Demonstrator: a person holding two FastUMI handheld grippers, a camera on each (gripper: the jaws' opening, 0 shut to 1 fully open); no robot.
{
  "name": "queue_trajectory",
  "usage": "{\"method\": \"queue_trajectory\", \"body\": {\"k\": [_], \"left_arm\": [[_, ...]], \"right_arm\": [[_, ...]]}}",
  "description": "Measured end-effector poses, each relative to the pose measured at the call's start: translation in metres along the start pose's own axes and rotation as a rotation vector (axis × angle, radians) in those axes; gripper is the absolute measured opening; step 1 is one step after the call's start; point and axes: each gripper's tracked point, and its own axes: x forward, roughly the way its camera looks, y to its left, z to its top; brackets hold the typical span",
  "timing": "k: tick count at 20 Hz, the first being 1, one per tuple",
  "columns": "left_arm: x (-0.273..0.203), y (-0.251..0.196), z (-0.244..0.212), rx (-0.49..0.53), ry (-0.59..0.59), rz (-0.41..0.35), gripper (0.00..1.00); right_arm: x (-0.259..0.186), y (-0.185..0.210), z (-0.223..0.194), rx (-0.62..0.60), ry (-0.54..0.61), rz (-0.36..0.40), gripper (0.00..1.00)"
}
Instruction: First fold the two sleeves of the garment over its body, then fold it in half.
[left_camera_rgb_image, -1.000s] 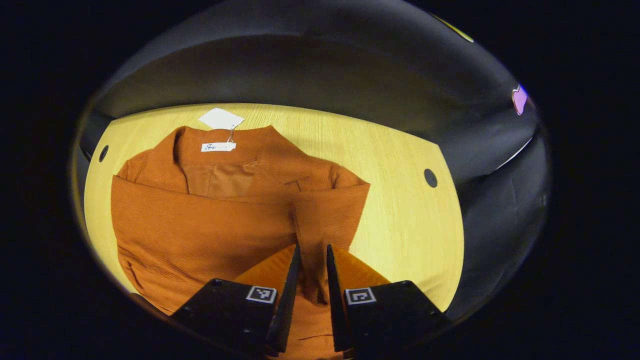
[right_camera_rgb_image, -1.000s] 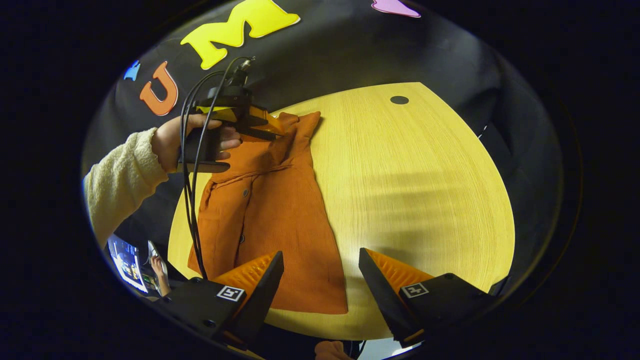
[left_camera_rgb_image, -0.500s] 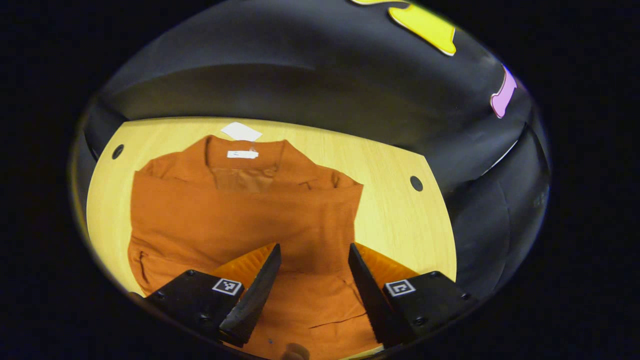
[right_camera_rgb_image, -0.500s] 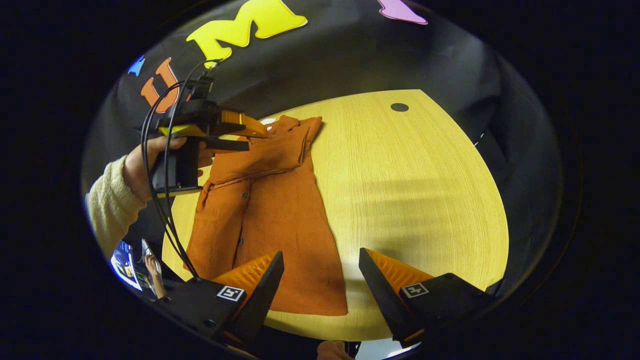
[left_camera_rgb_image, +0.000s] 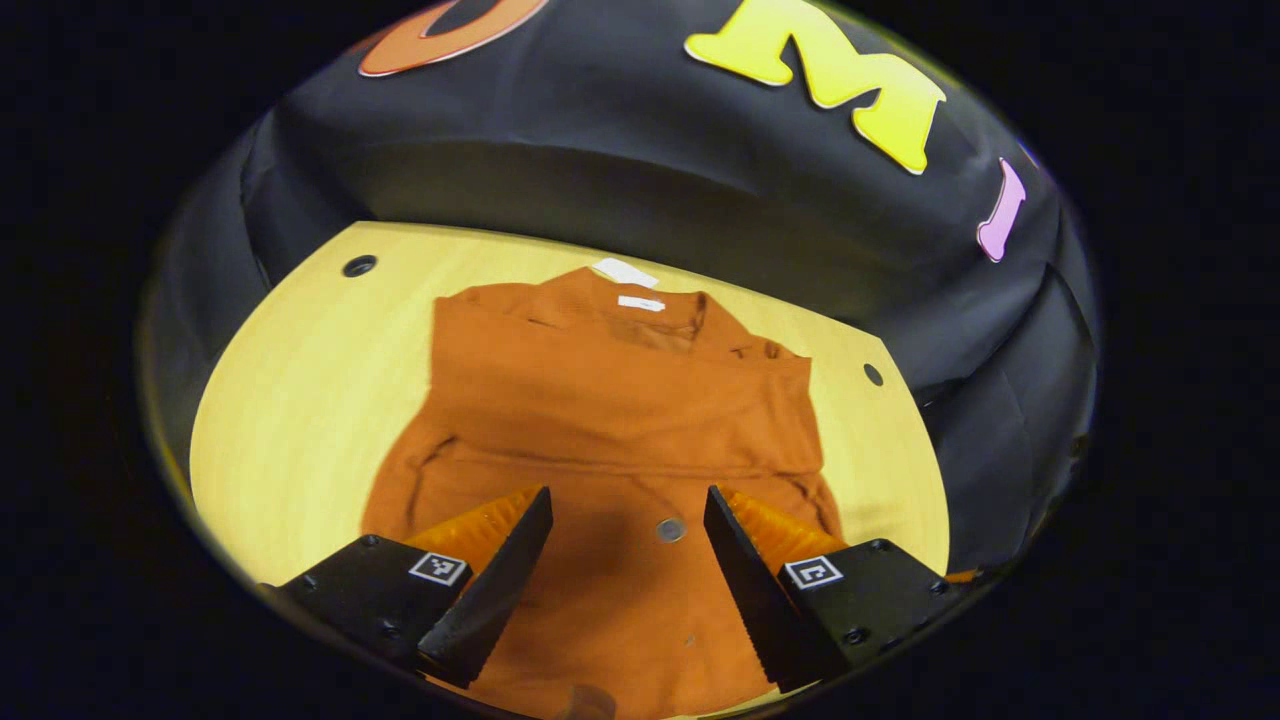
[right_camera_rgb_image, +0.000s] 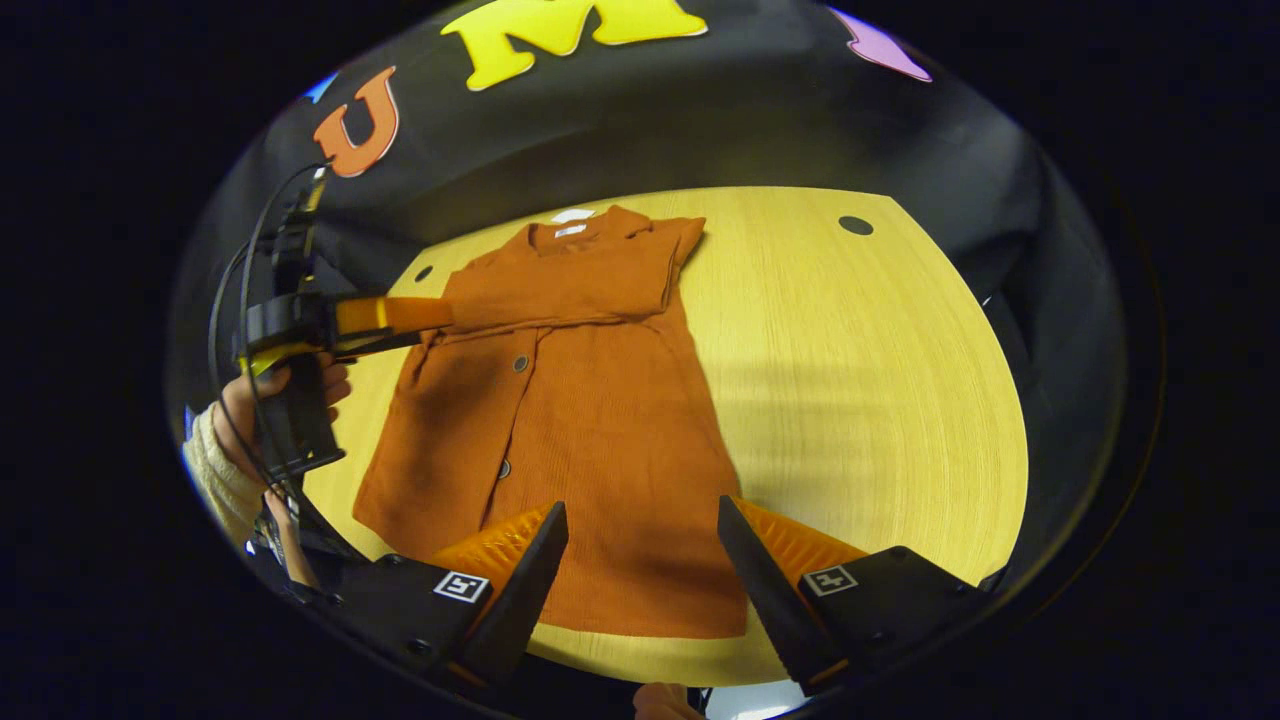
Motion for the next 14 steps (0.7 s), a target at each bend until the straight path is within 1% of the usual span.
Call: {"method": "queue_trajectory", "body": {"k": [2,5,6,7,8,11,13,14], "left_arm": [[-0.021,0.045,-0.022,0.007,-0.017,0.056,0.99],[-0.058,0.106,-0.065,0.028,0.007,0.105,0.99],[-0.07,0.128,-0.08,0.039,0.019,0.126,0.99],[-0.08,0.149,-0.093,0.043,0.042,0.149,0.99],[-0.089,0.167,-0.104,0.034,0.057,0.164,0.99],[-0.109,0.206,-0.115,-0.028,0.057,0.187,0.99],[-0.116,0.22,-0.118,-0.064,0.072,0.19,0.99],[-0.115,0.223,-0.127,-0.075,0.086,0.183,0.99]], "right_arm": [[0.008,0.006,-0.009,-0.031,0.017,-0.012,0.97],[0.021,0.004,-0.028,-0.079,0.077,-0.056,0.98],[0.023,0.003,-0.034,-0.1,0.096,-0.069,0.94],[0.022,0.0,-0.036,-0.12,0.104,-0.082,0.98],[0.022,-0.002,-0.039,-0.131,0.108,-0.089,0.98],[0.024,-0.002,-0.054,-0.125,0.146,-0.077,0.97],[0.025,-0.007,-0.065,-0.122,0.181,-0.081,0.97],[0.025,-0.013,-0.067,-0.127,0.193,-0.093,0.98]]}}
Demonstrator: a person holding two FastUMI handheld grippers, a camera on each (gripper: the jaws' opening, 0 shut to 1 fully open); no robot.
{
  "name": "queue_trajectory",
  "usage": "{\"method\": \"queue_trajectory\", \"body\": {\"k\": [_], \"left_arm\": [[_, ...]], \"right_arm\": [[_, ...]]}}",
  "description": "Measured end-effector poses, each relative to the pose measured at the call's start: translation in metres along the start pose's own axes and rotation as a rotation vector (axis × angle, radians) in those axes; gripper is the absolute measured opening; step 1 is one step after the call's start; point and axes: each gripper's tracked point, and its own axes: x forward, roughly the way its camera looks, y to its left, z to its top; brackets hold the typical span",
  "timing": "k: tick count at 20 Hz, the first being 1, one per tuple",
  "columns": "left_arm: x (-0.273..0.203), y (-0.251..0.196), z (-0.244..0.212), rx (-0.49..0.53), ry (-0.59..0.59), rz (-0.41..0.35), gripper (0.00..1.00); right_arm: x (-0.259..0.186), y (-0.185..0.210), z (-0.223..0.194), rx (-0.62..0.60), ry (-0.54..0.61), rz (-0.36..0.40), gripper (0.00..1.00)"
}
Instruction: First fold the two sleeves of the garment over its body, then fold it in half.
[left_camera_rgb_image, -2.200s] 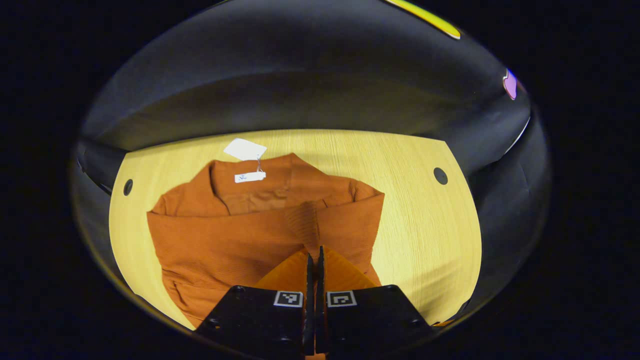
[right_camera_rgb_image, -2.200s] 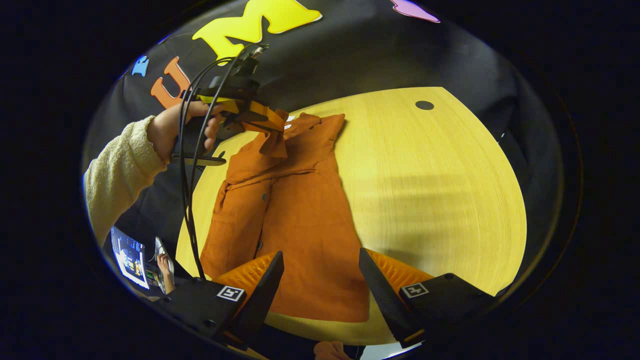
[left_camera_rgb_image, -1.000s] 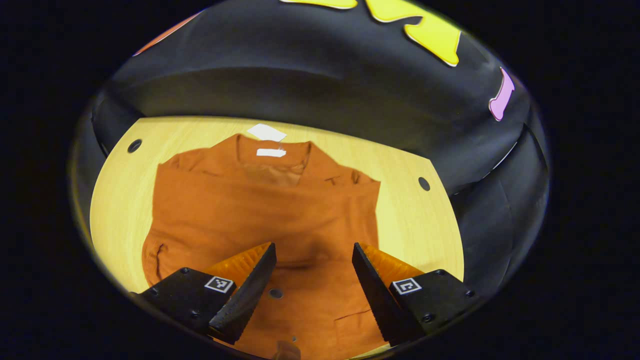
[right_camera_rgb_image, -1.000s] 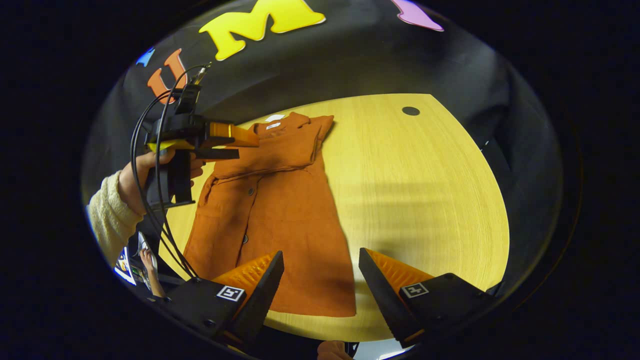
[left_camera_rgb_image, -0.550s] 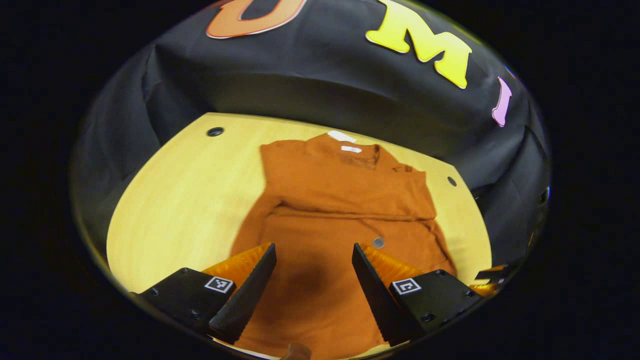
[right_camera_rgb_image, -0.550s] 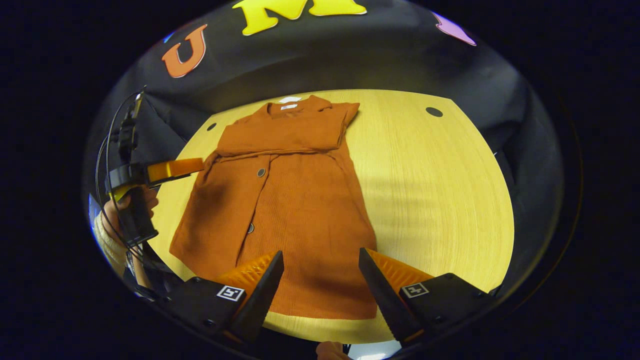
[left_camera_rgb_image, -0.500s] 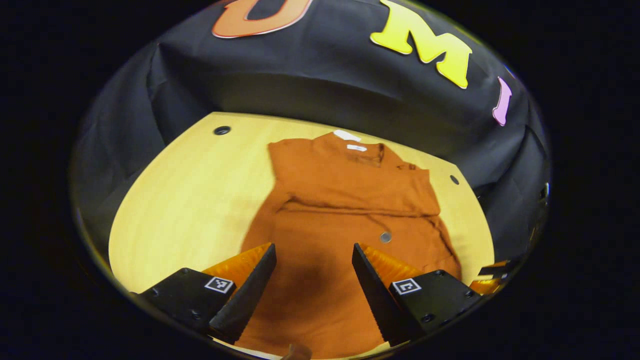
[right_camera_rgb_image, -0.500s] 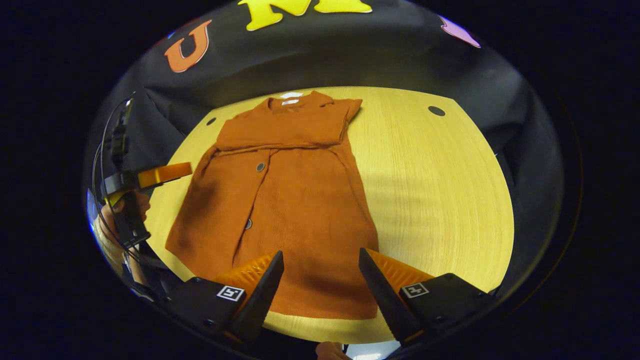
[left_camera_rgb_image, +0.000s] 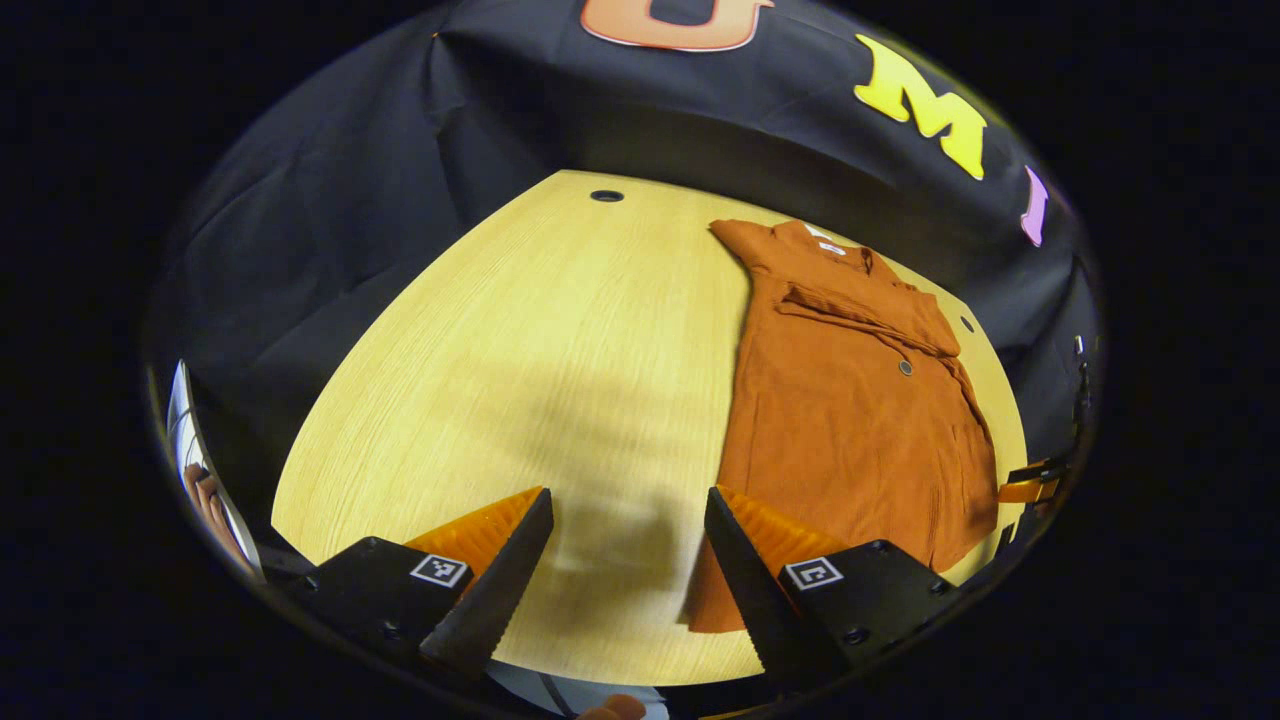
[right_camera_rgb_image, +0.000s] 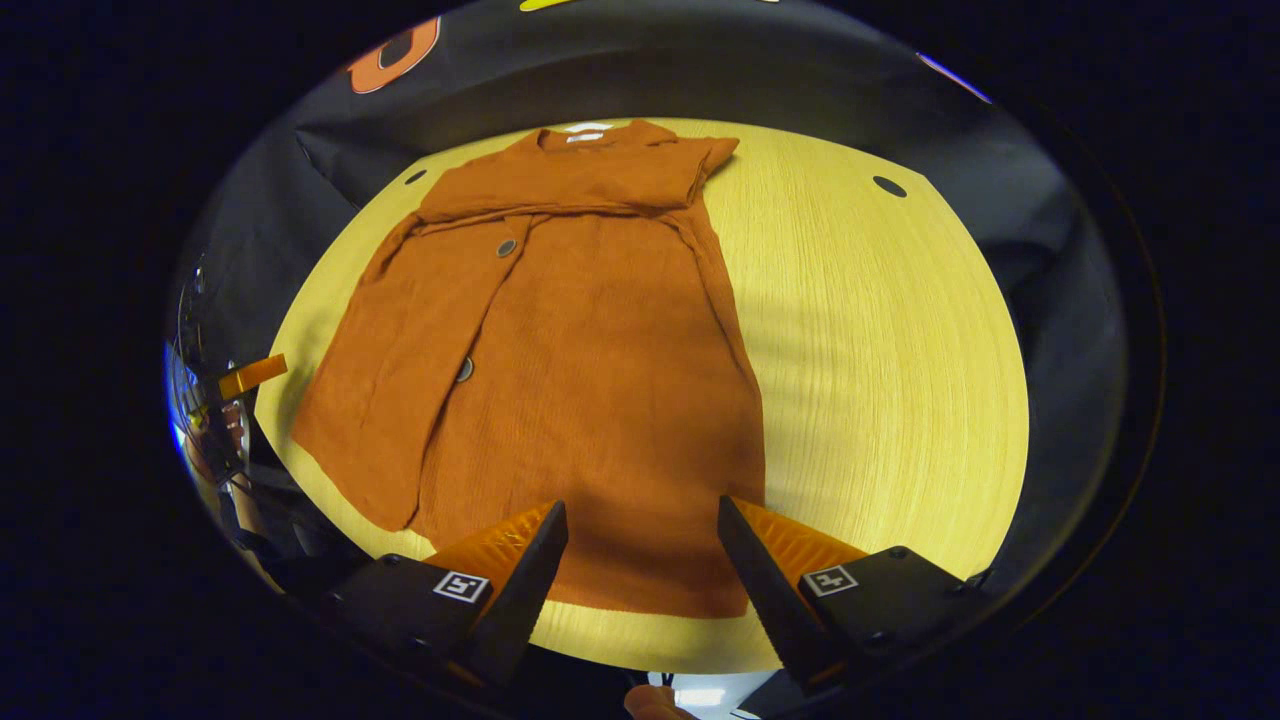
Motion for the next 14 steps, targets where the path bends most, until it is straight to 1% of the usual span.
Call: {"method": "queue_trajectory", "body": {"k": [3,4,5,6,7,9,10,11,14], "left_arm": [[-0.004,0.011,-0.008,-0.004,0.051,-0.013,0.99],[-0.003,0.004,-0.01,-0.007,0.068,-0.044,0.99],[-0.004,0.001,-0.014,-0.014,0.096,-0.067,0.99],[-0.002,-0.001,-0.019,-0.024,0.129,-0.094,0.99],[-0.002,-0.005,-0.023,-0.037,0.163,-0.121,0.99],[-0.001,-0.004,-0.028,-0.058,0.241,-0.142,0.99],[-0.001,-0.004,-0.03,-0.078,0.268,-0.158,1.0],[-0.003,-0.009,-0.031,-0.104,0.297,-0.192,0.99],[-0.003,-0.009,-0.037,-0.155,0.387,-0.229,0.97]], "right_arm": [[0.002,-0.003,-0.007,0.0,0.024,-0.002,0.97],[0.002,-0.006,-0.011,0.001,0.038,-0.006,0.98],[0.004,-0.009,-0.017,0.007,0.053,-0.001,0.94],[0.004,-0.008,-0.021,0.014,0.065,0.018,0.98],[0.005,-0.005,-0.024,0.019,0.075,0.04,0.97],[0.007,-0.001,-0.034,0.024,0.099,0.077,0.98],[0.008,-0.001,-0.04,0.021,0.111,0.082,0.97],[0.01,0.0,-0.044,0.016,0.118,0.087,0.97],[0.012,-0.003,-0.049,0.022,0.125,0.093,0.97]]}}
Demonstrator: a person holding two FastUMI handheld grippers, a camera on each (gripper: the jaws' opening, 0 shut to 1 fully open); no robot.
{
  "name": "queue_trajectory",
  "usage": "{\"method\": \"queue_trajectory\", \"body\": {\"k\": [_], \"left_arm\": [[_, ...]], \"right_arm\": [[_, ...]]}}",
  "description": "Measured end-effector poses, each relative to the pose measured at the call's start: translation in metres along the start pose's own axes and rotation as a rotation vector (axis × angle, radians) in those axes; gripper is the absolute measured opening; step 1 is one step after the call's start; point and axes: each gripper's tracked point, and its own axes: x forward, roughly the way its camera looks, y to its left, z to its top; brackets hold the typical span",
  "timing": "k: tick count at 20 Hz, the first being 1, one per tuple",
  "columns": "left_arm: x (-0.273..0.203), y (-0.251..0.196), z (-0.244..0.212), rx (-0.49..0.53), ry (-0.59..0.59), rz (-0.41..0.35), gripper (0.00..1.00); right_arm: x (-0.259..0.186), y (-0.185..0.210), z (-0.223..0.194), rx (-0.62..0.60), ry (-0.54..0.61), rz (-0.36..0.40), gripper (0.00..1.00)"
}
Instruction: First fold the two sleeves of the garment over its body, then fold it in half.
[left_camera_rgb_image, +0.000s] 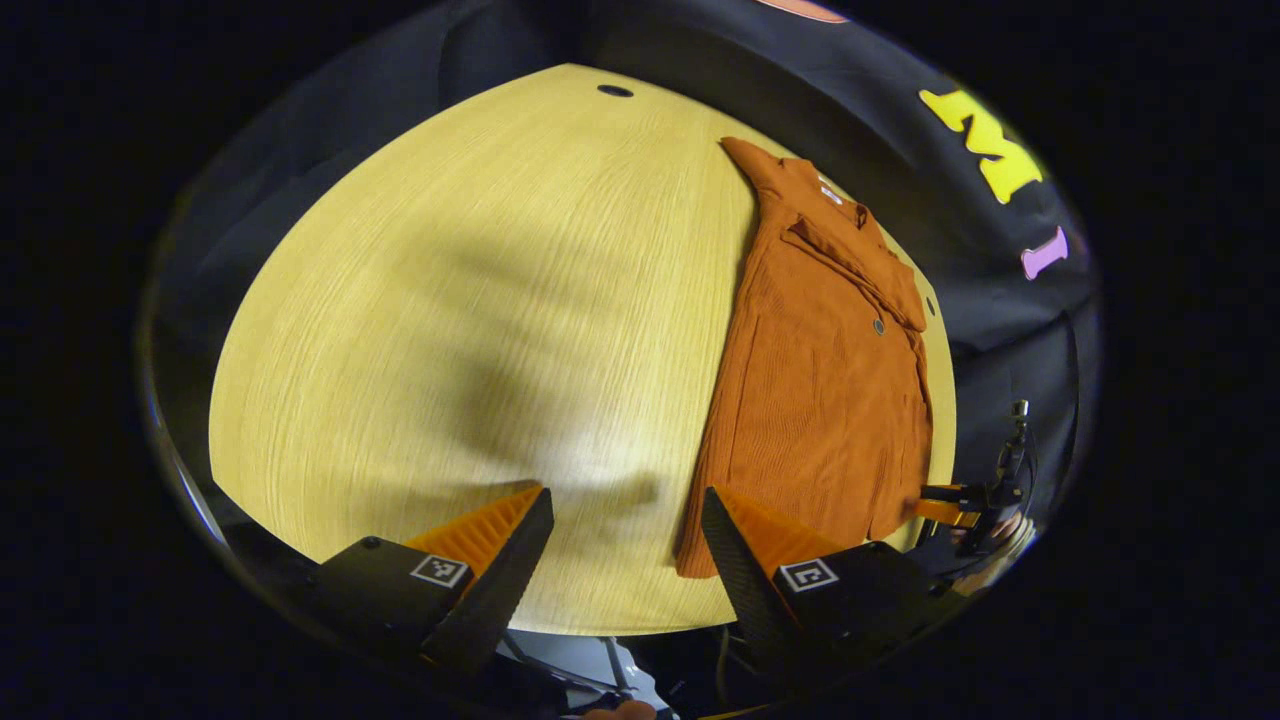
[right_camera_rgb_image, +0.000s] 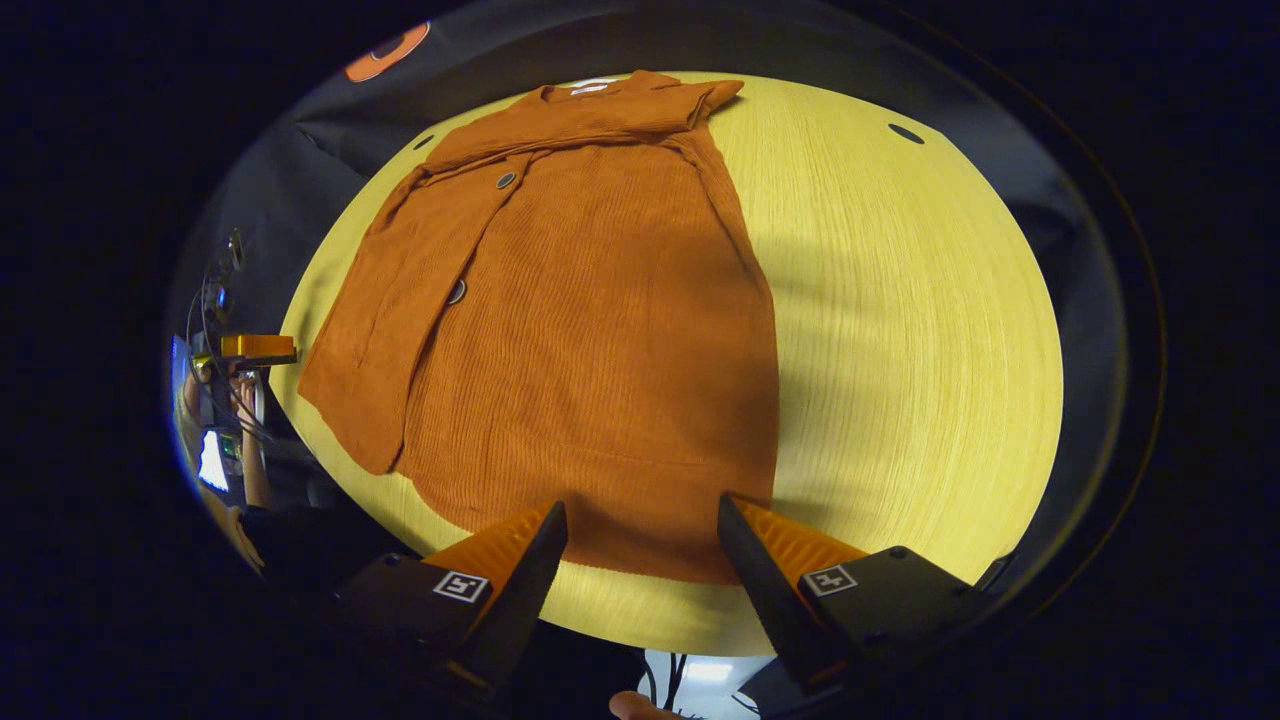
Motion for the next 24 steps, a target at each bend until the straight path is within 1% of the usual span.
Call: {"method": "queue_trajectory", "body": {"k": [1,2,3,5,6,7,9,12,13,14,15,17,18,20,22,23,24], "left_arm": [[0.001,-0.001,-0.003,-0.006,0.029,-0.012,0.97],[0.003,-0.003,-0.005,-0.009,0.062,-0.026,0.97],[0.003,-0.009,-0.01,-0.003,0.094,-0.048,0.97],[0.004,-0.022,-0.013,0.019,0.132,-0.087,0.95],[0.006,-0.028,-0.019,0.029,0.16,-0.106,1.0],[0.009,-0.035,-0.023,0.044,0.184,-0.118,0.94],[0.008,-0.045,-0.03,0.06,0.212,-0.136,0.94],[0.008,-0.052,-0.034,0.079,0.229,-0.137,0.93],[0.008,-0.053,-0.038,0.077,0.243,-0.137,0.93],[0.008,-0.054,-0.041,0.068,0.254,-0.139,0.93],[0.008,-0.056,-0.043,0.055,0.262,-0.14,0.93],[0.008,-0.06,-0.044,0.036,0.26,-0.138,0.92],[0.006,-0.061,-0.048,0.035,0.264,-0.137,0.92],[0.004,-0.062,-0.058,0.032,0.281,-0.135,0.9],[0.005,-0.066,-0.066,0.023,0.298,-0.136,0.81],[0.004,-0.069,-0.071,0.027,0.303,-0.133,0.74],[0.004,-0.07,-0.073,0.038,0.298,-0.126,0.71]], "right_arm": [[0.0,0.0,-0.002,0.027,0.015,0.002,0.97],[-0.001,0.004,-0.003,0.053,0.022,0.018,0.94],[-0.001,0.005,-0.003,0.064,0.027,0.028,0.97],[-0.003,0.001,-0.002,0.071,0.024,0.03,0.97],[-0.004,-0.005,-0.001,0.078,0.02,0.031,0.97],[-0.005,-0.009,-0.001,0.094,0.02,0.035,0.97],[-0.004,-0.013,-0.002,0.136,0.029,0.056,0.97],[-0.004,-0.011,0.0,0.129,0.052,0.072,0.96],[-0.004,-0.009,0.002,0.13,0.055,0.083,0.92],[-0.004,-0.004,0.005,0.133,0.054,0.103,0.96],[-0.002,0.0,0.009,0.141,0.048,0.122,0.96],[0.001,0.005,0.012,0.161,0.051,0.149,0.92],[0.001,0.008,0.014,0.17,0.053,0.163,0.88],[0.002,0.016,0.018,0.195,0.055,0.212,0.83],[0.005,0.018,0.022,0.227,0.051,0.238,0.83],[0.005,0.018,0.022,0.245,0.049,0.247,0.81],[0.004,0.02,0.022,0.252,0.053,0.259,0.74]]}}
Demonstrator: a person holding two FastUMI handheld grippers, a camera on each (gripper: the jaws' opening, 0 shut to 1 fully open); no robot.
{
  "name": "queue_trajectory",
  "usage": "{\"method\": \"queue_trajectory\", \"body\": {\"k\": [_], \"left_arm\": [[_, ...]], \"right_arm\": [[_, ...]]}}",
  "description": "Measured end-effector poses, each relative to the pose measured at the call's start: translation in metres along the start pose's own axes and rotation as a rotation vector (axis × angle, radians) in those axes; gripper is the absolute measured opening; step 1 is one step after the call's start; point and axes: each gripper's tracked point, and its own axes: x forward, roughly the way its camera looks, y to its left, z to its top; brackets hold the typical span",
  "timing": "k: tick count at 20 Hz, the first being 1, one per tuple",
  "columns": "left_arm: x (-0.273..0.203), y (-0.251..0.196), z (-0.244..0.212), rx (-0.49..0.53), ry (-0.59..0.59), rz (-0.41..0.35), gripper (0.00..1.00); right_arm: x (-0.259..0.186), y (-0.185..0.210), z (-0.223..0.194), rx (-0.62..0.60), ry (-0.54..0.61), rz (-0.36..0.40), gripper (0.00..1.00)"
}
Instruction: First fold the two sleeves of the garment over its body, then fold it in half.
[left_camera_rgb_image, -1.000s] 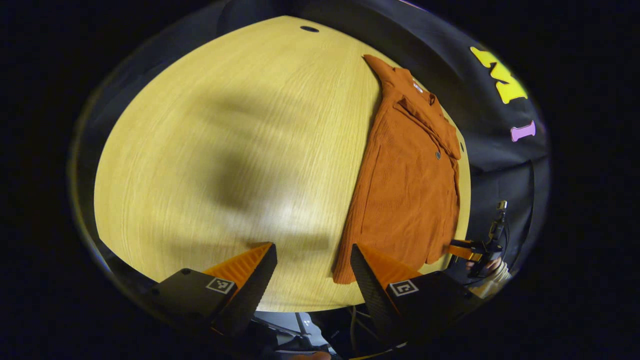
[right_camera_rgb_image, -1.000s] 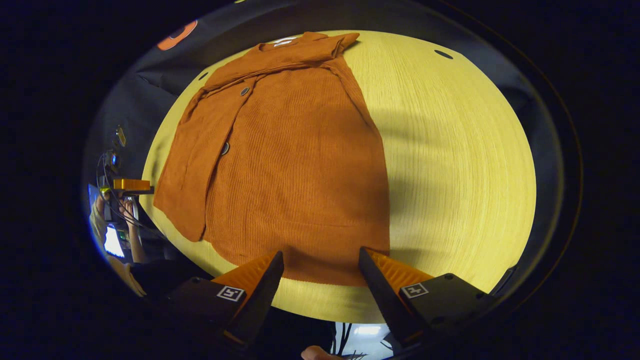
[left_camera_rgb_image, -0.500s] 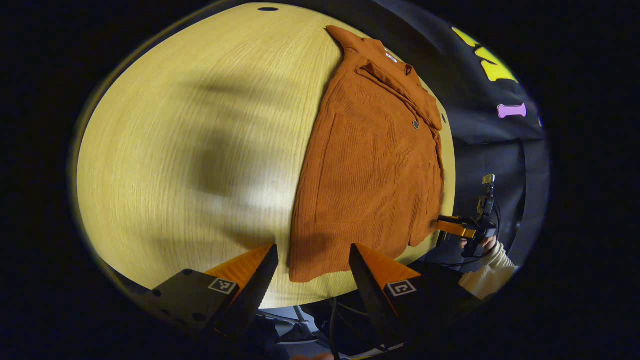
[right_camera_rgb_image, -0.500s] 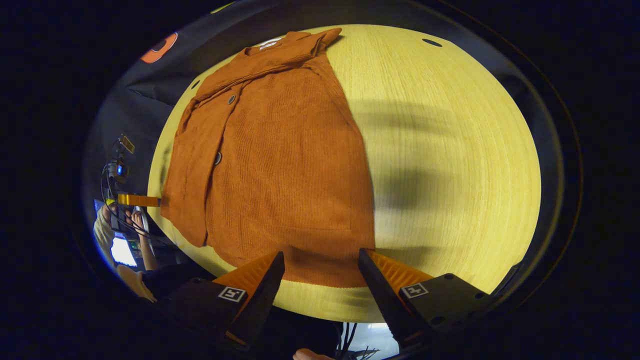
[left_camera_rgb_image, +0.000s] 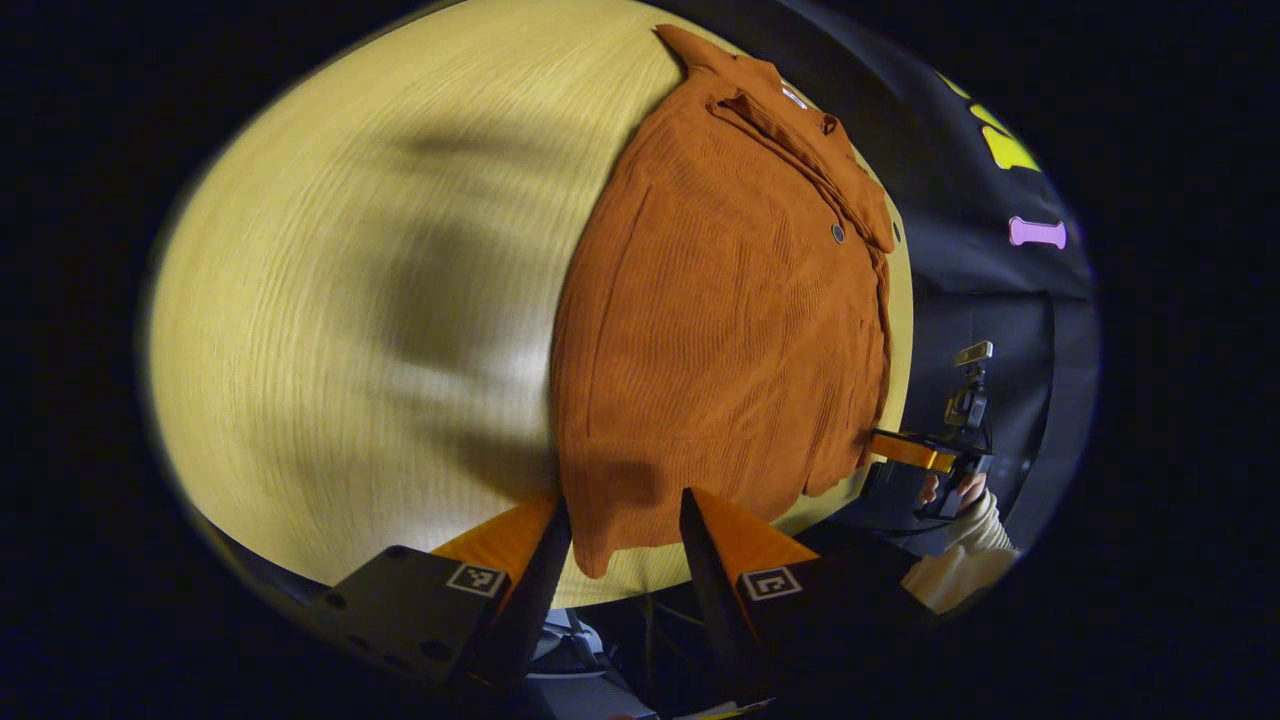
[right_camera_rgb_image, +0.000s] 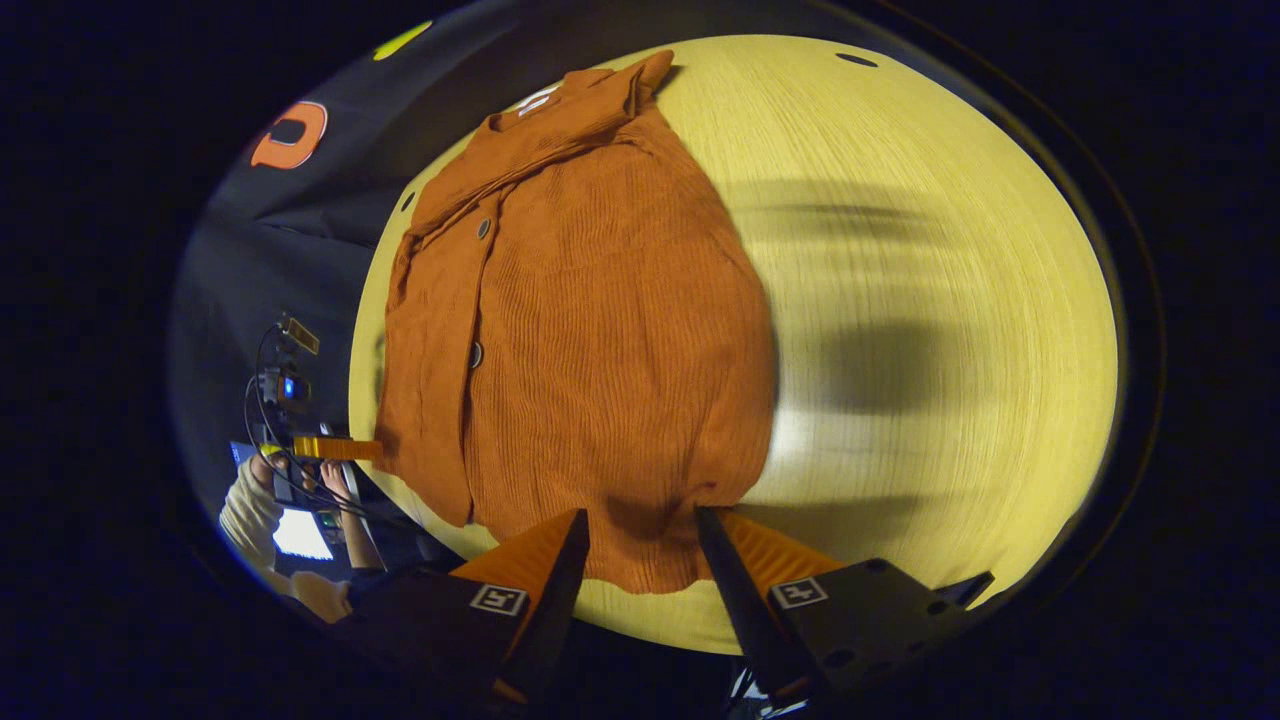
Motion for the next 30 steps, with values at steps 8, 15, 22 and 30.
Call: {"method": "queue_trajectory", "body": {"k": [8,15,22,30], "left_arm": [[0.006,0.005,-0.01,0.047,0.038,0.103,0.23],[0.003,0.007,-0.015,0.058,0.012,0.174,0.1],[-0.006,0.009,-0.021,0.063,-0.03,0.213,0.05],[-0.012,-0.044,0.016,0.174,-0.128,0.167,0.04]], "right_arm": [[0.004,-0.013,0.002,-0.053,-0.015,-0.03,0.28],[0.006,-0.012,0.005,-0.016,0.025,-0.015,0.28],[0.002,-0.012,0.005,-0.013,0.036,-0.042,0.1],[-0.023,0.011,0.006,-0.06,-0.072,0.038,0.01]]}}
